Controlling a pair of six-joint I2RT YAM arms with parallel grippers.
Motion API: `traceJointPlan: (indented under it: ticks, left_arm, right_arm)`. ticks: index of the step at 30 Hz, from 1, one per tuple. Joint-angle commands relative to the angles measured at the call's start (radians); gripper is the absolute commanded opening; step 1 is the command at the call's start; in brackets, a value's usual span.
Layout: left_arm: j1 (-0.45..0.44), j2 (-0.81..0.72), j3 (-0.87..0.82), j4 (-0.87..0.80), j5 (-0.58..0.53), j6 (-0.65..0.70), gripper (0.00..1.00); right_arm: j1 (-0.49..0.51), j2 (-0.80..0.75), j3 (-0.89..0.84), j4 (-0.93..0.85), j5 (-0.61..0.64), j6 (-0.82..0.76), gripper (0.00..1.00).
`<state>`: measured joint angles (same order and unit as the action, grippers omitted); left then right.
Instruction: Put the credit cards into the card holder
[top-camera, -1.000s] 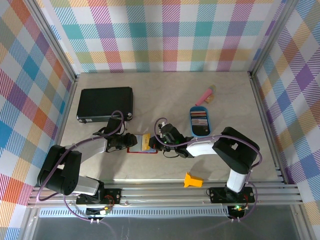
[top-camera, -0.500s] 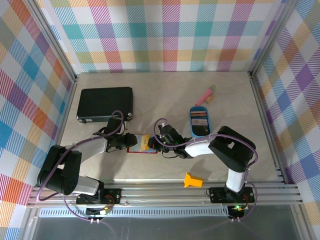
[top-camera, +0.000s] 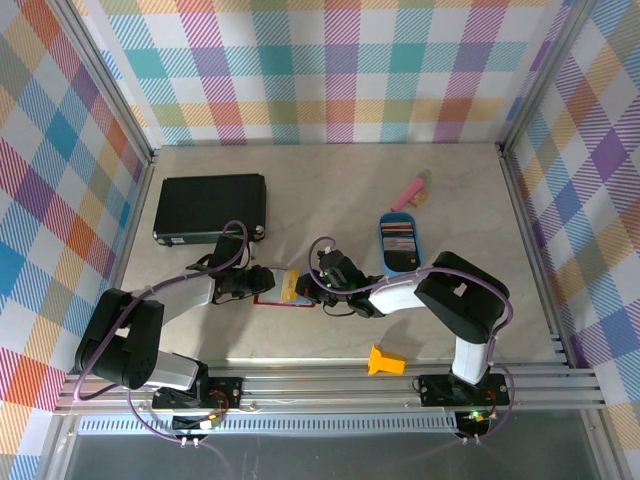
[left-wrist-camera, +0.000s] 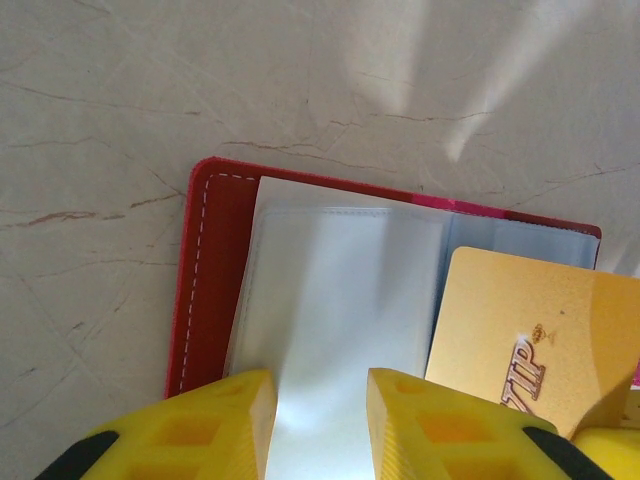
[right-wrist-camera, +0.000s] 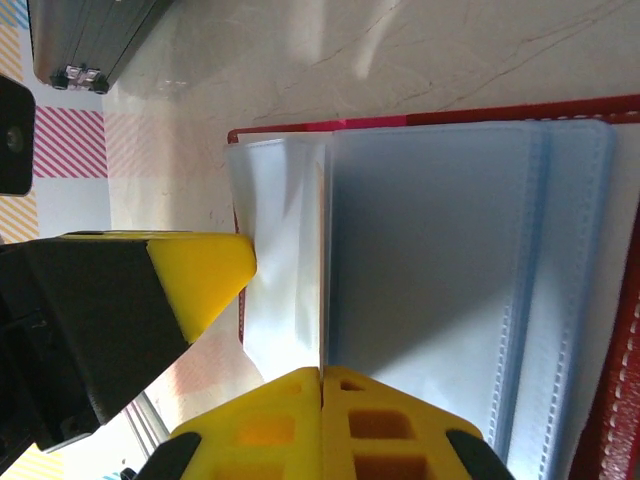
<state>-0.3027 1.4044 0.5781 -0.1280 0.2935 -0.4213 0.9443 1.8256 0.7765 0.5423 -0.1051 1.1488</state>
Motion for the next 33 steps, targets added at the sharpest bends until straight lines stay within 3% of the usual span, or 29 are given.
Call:
traceJointPlan:
  ticks: [1,33]
  left_arm:
    - [0.014,0.018,-0.022,-0.042,-0.024,0.02,0.32]
    - [0.014,0.04,-0.014,-0.048,-0.034,0.017,0.32]
  right_arm:
    - [0.01,0.021,0.019,0.036,0.012,0.023,0.0]
    - [0.01,0.118,0.063,0.061,-0.061,0.054,0.0]
